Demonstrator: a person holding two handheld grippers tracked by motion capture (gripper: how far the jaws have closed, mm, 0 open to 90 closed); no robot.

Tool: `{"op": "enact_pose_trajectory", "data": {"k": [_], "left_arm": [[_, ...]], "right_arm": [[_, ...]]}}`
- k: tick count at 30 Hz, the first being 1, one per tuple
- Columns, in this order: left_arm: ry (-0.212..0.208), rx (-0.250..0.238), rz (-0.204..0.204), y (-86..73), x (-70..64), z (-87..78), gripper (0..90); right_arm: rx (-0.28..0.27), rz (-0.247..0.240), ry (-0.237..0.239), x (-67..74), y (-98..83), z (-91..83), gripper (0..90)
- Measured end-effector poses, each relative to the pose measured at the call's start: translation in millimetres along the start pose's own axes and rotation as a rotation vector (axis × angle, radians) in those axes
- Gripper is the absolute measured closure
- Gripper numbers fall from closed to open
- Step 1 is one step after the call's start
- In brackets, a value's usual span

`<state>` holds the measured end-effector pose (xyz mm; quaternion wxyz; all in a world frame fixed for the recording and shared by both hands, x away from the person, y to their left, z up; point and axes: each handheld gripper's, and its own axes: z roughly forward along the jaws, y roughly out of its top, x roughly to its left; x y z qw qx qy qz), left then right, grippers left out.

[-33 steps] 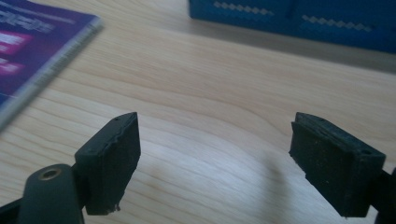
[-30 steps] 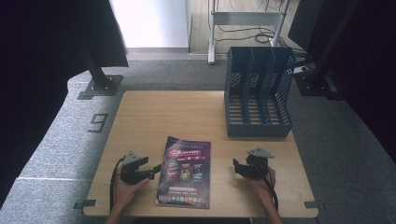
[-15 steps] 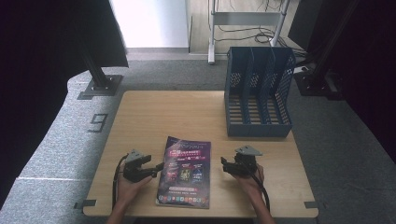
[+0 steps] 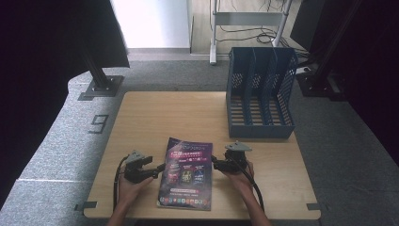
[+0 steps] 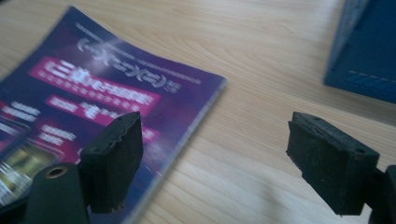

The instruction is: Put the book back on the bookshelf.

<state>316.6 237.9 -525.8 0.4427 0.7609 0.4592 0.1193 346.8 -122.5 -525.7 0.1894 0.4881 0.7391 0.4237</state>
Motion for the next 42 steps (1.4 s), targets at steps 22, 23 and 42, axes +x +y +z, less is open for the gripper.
{"op": "enact_pose_trajectory", "data": {"k": [22,23,42], "left_arm": [[0.011,0.017,0.013,-2.0,-6.6,5.2,26.3],[0.012,0.018,0.014,-2.2,-6.7,5.2,26.3],[0.017,0.018,0.001,-1.1,-4.4,1.2,26.3]], "right_arm": [[0.04,-0.046,0.054,21.0,-7.3,27.8,19.4],[0.046,-0.046,0.057,22.0,-7.7,28.9,19.2],[0.081,-0.053,0.087,29.7,-13.9,34.4,30.7]]}}
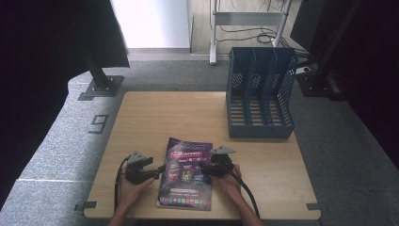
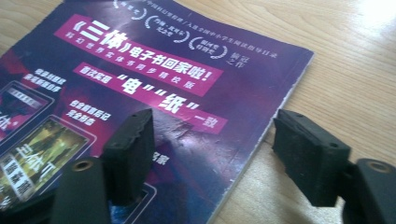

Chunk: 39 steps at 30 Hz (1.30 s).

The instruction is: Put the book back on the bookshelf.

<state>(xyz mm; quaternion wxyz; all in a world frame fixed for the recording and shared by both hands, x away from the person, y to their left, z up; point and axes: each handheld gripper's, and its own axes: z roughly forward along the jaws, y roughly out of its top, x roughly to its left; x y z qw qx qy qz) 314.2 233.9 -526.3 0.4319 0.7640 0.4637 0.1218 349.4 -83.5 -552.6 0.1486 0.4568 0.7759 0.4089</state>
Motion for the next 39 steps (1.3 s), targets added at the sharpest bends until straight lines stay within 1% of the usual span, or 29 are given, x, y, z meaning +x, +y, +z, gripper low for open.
{"op": "enact_pose_trajectory", "data": {"k": [6,9,11,15,20,23,24,25,26,28,29,32,33,36,39], "left_arm": [[0.007,-0.017,0.007,2.8,-3.7,-2.3,26.2],[0.013,-0.011,0.019,8.0,-5.6,1.1,26.1],[0.012,0.006,0.034,13.7,-5.8,4.2,25.1],[0.025,0.0,0.027,21.6,-2.7,8.4,24.8],[0.022,0.018,0.014,26.7,-0.9,21.5,25.0],[0.014,0.036,0.014,25.7,-3.0,31.7,24.9],[0.013,0.053,0.017,24.6,-4.4,35.1,25.0],[0.016,0.075,0.031,23.8,-5.9,37.8,25.0],[0.021,0.08,0.042,22.7,-7.6,39.8,24.8],[0.021,0.086,0.048,21.5,-8.3,41.3,25.0],[0.023,0.084,0.04,21.2,-8.0,41.9,25.0],[0.02,0.087,0.034,20.2,-7.3,43.3,25.0],[0.021,0.093,0.04,19.6,-7.2,44.3,25.0],[0.023,0.09,0.035,18.2,-8.4,46.6,25.1],[0.029,0.1,0.034,17.2,-8.5,49.8,25.3]], "right_arm": [[-0.001,-0.002,0.0,0.8,0.0,0.1,31.5],[-0.001,-0.004,0.0,0.7,0.0,0.1,31.4],[0.0,-0.007,0.005,-0.2,0.4,0.5,31.2],[-0.001,-0.009,0.004,-0.2,0.5,0.7,31.3],[-0.001,-0.009,0.003,-0.1,0.5,0.8,31.3],[0.0,-0.009,0.002,-0.1,0.4,0.7,31.4],[0.001,-0.008,0.001,0.1,0.4,0.6,31.4],[0.0,-0.007,-0.001,0.4,0.2,0.4,31.7],[0.0,-0.006,-0.004,0.9,0.0,0.3,31.9],[-0.002,-0.001,-0.009,1.8,-0.4,0.0,32.3],[-0.003,0.0,-0.009,1.8,-0.5,-0.1,32.3],[-0.003,0.002,-0.008,1.8,-0.6,-0.2,32.3],[-0.002,0.002,-0.008,1.8,-0.6,-0.2,32.3],[-0.003,0.002,-0.009,1.9,-0.7,-0.4,32.4],[-0.003,0.003,-0.009,2.0,-0.8,-0.4,32.5]]}}
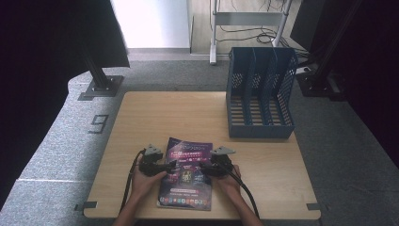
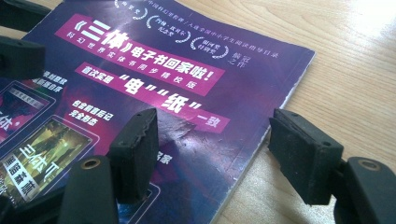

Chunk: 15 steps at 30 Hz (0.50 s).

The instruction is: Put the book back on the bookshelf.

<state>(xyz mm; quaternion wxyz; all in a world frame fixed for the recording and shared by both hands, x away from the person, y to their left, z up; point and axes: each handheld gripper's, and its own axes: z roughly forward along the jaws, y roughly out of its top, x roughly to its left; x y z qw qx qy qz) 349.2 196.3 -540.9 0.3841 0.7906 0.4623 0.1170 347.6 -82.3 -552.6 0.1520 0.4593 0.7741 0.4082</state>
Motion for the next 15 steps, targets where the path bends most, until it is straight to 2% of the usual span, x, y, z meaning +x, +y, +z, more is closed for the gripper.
{"op": "enact_pose_trajectory", "data": {"k": [3,8,11,15], "left_arm": [[0.004,0.011,-0.008,-0.8,0.6,3.2,25.4],[0.003,0.002,-0.01,-0.9,-0.8,5.2,26.1],[-0.013,0.001,-0.003,-1.3,-4.3,6.1,26.9],[0.007,-0.003,0.004,-1.8,-7.6,7.2,26.1]], "right_arm": [[0.0,0.0,0.0,0.0,0.0,0.0,32.5],[0.0,0.001,0.0,0.1,0.0,0.0,32.5],[0.0,0.001,-0.002,0.3,-0.1,-0.1,32.6],[-0.001,0.004,-0.004,0.5,-0.3,-0.1,32.7]]}}
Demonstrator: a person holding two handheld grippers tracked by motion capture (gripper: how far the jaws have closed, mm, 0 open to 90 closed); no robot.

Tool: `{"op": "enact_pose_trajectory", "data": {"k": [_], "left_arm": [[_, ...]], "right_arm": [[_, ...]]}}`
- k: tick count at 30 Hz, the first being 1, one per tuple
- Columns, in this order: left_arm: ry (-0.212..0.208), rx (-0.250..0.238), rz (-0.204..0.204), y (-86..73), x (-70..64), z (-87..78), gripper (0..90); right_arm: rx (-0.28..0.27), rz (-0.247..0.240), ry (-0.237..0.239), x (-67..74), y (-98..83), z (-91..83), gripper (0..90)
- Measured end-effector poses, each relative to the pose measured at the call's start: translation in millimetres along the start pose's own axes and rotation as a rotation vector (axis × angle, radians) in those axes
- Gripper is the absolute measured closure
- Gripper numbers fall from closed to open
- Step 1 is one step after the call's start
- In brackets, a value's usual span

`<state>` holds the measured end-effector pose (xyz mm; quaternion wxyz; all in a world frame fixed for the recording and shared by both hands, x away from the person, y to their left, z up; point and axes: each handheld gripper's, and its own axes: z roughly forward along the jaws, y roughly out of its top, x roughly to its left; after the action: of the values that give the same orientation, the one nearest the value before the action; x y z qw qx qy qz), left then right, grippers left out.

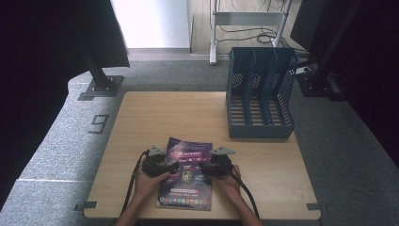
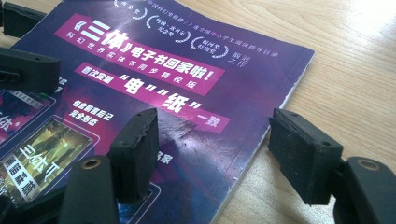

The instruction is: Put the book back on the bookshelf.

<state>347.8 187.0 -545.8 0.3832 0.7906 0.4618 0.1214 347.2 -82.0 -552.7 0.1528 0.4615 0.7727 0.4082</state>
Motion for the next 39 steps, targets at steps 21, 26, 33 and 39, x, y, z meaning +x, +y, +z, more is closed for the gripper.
{"op": "enact_pose_trajectory", "data": {"k": [21,26,33,39], "left_arm": [[-0.012,-0.008,-0.082,1.1,2.0,-3.6,33.3],[-0.015,-0.013,-0.078,1.9,1.2,-5.7,33.7],[-0.037,-0.035,-0.082,3.5,0.3,-9.5,33.3],[-0.167,-0.024,-0.058,5.8,-9.1,-9.7,37.6]], "right_arm": [[-0.002,0.001,-0.008,0.9,-0.4,-0.3,33.1],[-0.002,-0.001,-0.012,1.7,-0.5,-0.4,33.2],[-0.003,-0.001,-0.01,1.3,-0.5,-0.3,33.2],[-0.002,0.0,-0.009,1.2,-0.4,-0.3,33.2]]}}
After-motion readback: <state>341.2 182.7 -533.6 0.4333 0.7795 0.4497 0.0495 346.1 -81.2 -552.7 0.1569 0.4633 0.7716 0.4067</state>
